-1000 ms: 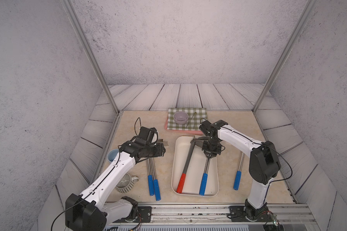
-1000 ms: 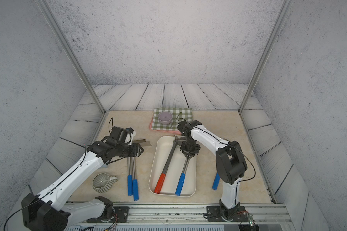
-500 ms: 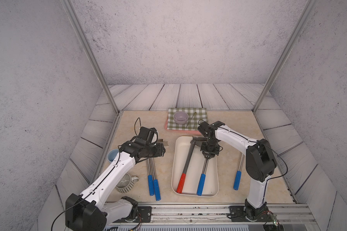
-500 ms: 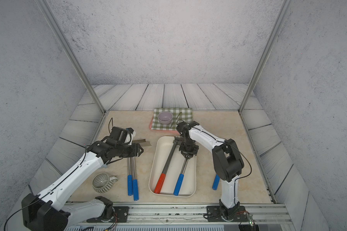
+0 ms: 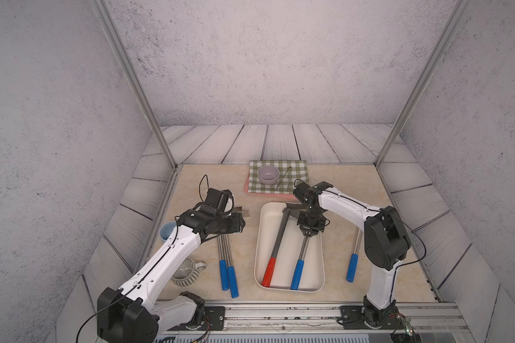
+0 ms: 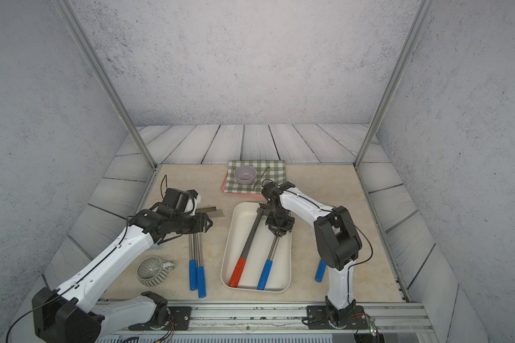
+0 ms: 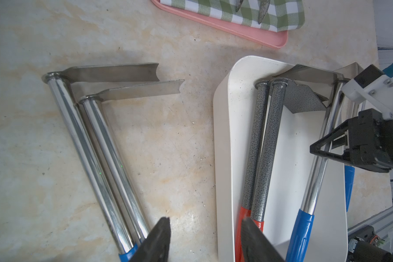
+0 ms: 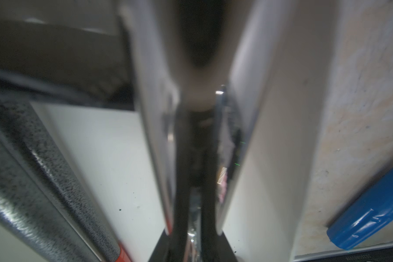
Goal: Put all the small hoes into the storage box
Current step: Place the hoe in the storage box.
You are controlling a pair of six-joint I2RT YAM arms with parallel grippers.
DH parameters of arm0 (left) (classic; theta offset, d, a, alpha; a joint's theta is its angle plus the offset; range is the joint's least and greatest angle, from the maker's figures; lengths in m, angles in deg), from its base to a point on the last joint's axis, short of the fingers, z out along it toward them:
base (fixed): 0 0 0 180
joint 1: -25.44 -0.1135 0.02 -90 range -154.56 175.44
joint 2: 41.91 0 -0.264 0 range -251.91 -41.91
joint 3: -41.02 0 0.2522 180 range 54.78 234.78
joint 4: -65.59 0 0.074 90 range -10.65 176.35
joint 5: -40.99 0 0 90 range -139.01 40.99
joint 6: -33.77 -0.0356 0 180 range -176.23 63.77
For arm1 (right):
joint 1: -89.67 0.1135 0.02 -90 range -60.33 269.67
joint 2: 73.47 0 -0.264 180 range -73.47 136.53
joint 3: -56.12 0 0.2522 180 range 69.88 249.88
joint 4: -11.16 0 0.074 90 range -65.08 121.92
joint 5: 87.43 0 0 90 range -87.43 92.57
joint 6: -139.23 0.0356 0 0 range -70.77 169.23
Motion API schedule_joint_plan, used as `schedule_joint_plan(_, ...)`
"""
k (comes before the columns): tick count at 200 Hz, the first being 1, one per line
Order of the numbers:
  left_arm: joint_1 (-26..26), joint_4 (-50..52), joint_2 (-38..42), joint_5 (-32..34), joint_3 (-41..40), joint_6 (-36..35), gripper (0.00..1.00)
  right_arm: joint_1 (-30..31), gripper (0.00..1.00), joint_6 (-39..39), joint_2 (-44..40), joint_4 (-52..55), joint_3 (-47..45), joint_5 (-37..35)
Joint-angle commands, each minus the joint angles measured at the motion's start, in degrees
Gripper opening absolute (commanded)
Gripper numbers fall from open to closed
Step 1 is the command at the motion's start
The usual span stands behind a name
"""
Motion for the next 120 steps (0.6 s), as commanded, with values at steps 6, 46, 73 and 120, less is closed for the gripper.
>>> schedule_joint_plan(6, -0.6, 0.0, 0.3, -0.4, -0.6, -0.1, 0.54, 0.0, 0.20, 1.3, -1.3, 1.1, -1.7, 1.0)
schedule_joint_plan(46, -0.7, -0.9, -0.3, -0.8, -1.0, 0.3, 0.54, 0.7, 0.20, 3.2, -3.5, 1.1, -1.5, 1.8)
schedule_joint_plan(73, -0.7, -1.8, -1.5, -1.3, -1.0, 0.6, 0.54, 1.4, 0.21, 4.2, -3.1, 0.6, -1.9, 3.5)
schedule_joint_plan(120, -0.6, -2.5, -2.7, -1.9, -0.3, 0.4, 0.54, 1.8, 0.21, 5.3, -4.9, 1.3, -1.7, 3.5)
